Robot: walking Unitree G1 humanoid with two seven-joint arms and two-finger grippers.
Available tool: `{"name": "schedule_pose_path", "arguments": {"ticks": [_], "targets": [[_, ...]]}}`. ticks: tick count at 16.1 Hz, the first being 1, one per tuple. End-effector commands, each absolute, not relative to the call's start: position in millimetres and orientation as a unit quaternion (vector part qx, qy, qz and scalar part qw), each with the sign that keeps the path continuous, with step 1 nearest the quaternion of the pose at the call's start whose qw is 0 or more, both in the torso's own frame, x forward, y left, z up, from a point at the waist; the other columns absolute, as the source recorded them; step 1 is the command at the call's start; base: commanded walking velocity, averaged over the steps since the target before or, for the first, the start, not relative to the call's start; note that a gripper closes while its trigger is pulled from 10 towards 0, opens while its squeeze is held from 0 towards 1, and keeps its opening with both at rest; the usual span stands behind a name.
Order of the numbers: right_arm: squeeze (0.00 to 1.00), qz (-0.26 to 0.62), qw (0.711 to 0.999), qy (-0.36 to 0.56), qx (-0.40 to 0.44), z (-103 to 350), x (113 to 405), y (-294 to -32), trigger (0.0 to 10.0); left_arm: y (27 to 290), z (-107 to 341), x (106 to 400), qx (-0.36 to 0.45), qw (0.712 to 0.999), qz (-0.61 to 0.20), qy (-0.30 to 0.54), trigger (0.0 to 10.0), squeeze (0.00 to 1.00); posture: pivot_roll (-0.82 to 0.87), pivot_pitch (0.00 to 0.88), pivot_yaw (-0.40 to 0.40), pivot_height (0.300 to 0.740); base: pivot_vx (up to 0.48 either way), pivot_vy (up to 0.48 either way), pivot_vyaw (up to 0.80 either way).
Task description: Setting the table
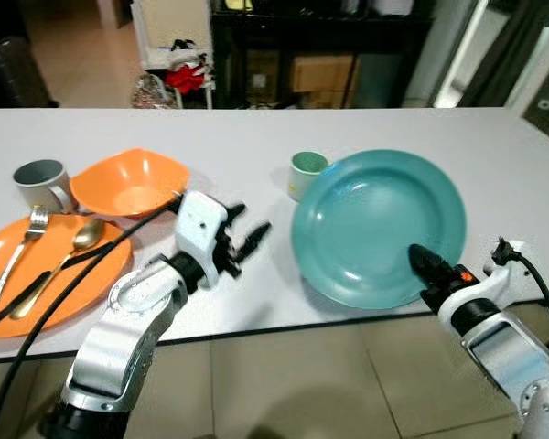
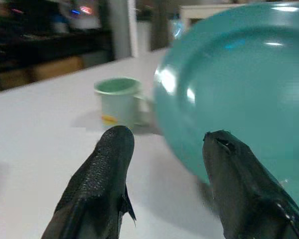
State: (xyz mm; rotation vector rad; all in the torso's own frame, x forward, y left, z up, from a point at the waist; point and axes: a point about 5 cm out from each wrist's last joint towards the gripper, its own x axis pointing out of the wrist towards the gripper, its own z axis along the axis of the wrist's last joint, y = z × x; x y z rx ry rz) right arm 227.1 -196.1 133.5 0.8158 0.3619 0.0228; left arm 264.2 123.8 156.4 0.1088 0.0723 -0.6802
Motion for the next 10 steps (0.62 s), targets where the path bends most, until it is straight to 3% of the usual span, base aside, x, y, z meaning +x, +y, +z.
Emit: {"name": "schedule_pose_path", "arguments": {"ticks": [1, 6, 10], "targets": [[0.0, 0.0, 0.89, 0.188, 0.415, 131.1, 228.9, -200.4, 10.0, 122.2, 153.5, 261.2, 0.053, 0.932, -0.356, 0.046, 10.0, 0.0, -0.02, 0.0, -0.047, 0.74, 0.0, 0.0, 0.0], [0.0, -0.039, 0.821, 0.252, 0.511, 109.3, 239.1, -218.6, 10.0, 123.4, 152.8, 253.8, 0.053, 0.904, -0.419, 0.065, 10.0, 0.0, -0.01, 0.0, -0.059, 0.74, 0.0, 0.0, 0.0], [0.0, -0.048, 0.798, 0.264, 0.541, 103.0, 256.9, -228.6, 10.0, 124.3, 151.0, 251.1, 0.054, 0.901, -0.425, 0.07, 10.0, 0.0, 0.0, 0.0, -0.061, 0.74, 0.0, 0.0, 0.0]]}}
